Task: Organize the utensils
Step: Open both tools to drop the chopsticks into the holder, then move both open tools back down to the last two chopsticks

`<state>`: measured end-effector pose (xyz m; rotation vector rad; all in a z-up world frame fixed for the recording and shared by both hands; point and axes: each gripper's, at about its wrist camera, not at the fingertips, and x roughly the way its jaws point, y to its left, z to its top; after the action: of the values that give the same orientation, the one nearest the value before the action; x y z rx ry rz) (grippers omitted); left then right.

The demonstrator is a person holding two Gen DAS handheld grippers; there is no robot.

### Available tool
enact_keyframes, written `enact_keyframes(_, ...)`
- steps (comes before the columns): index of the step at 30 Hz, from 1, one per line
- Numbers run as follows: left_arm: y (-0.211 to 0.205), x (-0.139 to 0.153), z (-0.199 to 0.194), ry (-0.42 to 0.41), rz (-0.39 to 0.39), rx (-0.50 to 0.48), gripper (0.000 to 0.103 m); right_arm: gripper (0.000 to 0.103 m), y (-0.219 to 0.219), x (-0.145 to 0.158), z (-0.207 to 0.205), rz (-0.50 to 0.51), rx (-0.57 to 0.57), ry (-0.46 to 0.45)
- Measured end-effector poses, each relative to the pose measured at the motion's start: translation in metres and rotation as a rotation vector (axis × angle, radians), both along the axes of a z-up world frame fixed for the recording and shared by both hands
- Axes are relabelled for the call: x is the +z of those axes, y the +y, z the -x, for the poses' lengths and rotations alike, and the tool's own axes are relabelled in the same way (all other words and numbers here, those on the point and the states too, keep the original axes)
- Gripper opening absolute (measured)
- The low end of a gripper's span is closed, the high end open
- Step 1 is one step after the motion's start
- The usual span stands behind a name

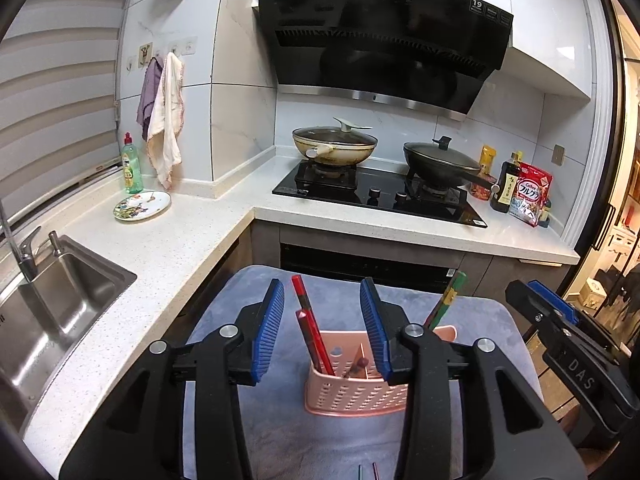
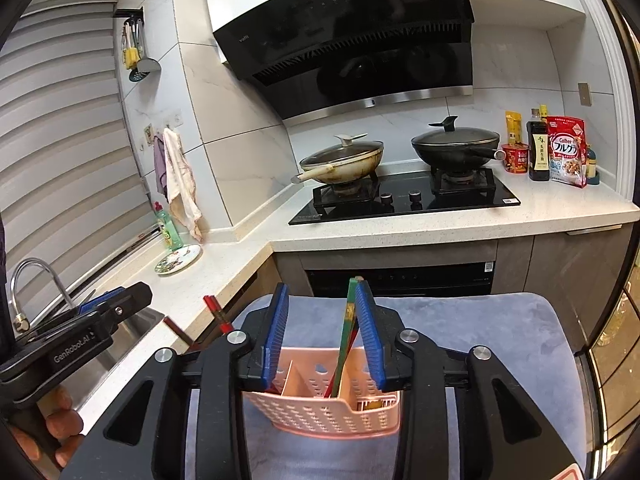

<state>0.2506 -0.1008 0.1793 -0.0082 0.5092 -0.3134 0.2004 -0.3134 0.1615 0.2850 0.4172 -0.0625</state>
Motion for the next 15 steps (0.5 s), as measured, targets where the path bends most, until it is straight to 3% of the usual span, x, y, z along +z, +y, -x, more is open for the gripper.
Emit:
enact_keyframes(3,0.001,-0.002,0.012,-0.005,-0.021,0.010,0.042,0.035,0.006,0.000,0.014,0.021,0.004,-0.002)
enact_keyframes(5,0.003,-0.004,0.020,-0.013,-0.041,0.027,0.051,0.038,0.011,-0.002,0.025,0.030,0.016,0.001)
enact_keyframes(15,0.011,-0.022,0.053,0.005,-0.088,0.038,0.052,0.040,0.038,-0.015,0.068,0.097,0.034,0.023)
